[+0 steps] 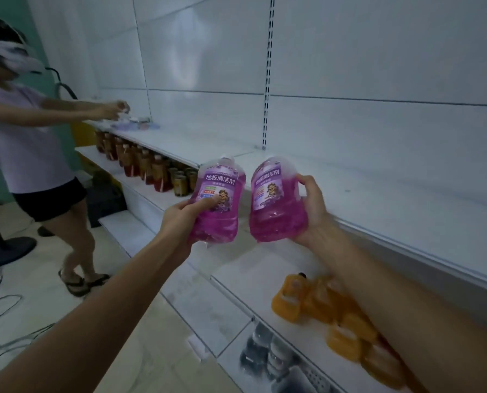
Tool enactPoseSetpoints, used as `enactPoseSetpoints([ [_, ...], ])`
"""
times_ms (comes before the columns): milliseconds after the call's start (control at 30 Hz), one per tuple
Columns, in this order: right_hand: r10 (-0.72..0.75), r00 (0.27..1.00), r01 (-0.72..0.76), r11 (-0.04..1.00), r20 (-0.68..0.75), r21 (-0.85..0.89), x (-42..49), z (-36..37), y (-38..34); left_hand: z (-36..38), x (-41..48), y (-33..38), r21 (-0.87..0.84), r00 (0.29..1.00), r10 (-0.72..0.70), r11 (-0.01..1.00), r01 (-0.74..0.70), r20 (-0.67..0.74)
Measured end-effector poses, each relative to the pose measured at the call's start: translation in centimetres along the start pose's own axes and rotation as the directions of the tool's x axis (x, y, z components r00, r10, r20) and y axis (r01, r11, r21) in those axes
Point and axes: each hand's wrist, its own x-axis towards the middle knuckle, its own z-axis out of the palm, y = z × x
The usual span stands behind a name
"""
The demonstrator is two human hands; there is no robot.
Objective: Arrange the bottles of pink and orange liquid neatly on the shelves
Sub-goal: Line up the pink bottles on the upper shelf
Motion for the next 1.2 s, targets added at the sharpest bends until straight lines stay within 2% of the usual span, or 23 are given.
enactPoseSetpoints([
  [100,-0.019,1.0,0.019,0.995,-0.001,-0.096,3.5,-0.5,-3.7,1.2,5.5,1.3,0.015,1.0,0.029,0.999,-0.028,-0.012],
  [200,-0.078,0.988,0.048,0.976,-0.133,-0.211,7.7,-1.5,-6.4,1.9,10.4,2.1,0.088,0.999,0.03,0.996,-0.029,-0.013],
  [300,-0.211,0.939,0.109,0.932,-0.272,-0.346,11.3,-3.0,-8.4,2.6,15.0,2.3,0.171,0.998,0.053,0.984,-0.05,-0.014],
  [400,-0.341,0.855,0.072,0.825,-0.391,-0.56,14.0,-4.6,-9.2,3.1,19.1,2.1,0.252,0.999,0.05,0.966,-0.051,0.012],
  [500,-0.404,0.822,0.032,0.737,-0.402,-0.675,16.8,-6.0,-9.3,3.6,23.1,2.4,0.256,0.999,0.003,0.967,-0.014,0.042],
  [567,-0.433,0.81,-0.008,0.667,-0.396,-0.745,18.3,-6.4,-9.3,3.8,26.0,3.0,0.318,0.996,0.024,0.947,-0.049,0.082],
  [667,-0.463,0.757,-0.154,0.559,-0.461,-0.815,20.6,-6.6,-9.6,4.2,30.1,4.4,0.505,0.975,0.077,0.845,-0.175,0.209],
  [767,-0.53,0.7,-0.313,0.373,-0.478,-0.873,22.4,-5.9,-10.2,4.4,33.1,5.3,0.704,0.938,0.092,0.637,-0.313,0.334],
  [800,-0.546,0.694,-0.322,0.346,-0.469,-0.881,23.1,-5.8,-10.3,4.6,34.0,5.5,0.733,0.918,0.107,0.57,-0.372,0.382],
  [900,-0.592,0.66,-0.297,0.359,-0.462,-0.885,24.9,-5.7,-10.4,5.4,35.3,5.7,0.711,0.839,0.114,0.479,-0.516,0.532],
  [1000,-0.677,0.552,-0.325,0.363,-0.487,-0.873,26.7,-5.7,-9.9,5.7,36.2,5.4,0.669,0.756,0.086,0.408,-0.621,0.649],
  [1067,-0.705,0.504,-0.357,0.356,-0.498,-0.864,27.5,-5.4,-9.7,5.5,37.1,5.3,0.661,0.743,0.096,0.391,-0.64,0.662],
  [1200,-0.687,0.509,-0.388,0.355,-0.519,-0.85,26.9,-5.3,-9.6,5.6,38.2,5.2,0.655,0.736,0.094,0.39,-0.647,0.671],
])
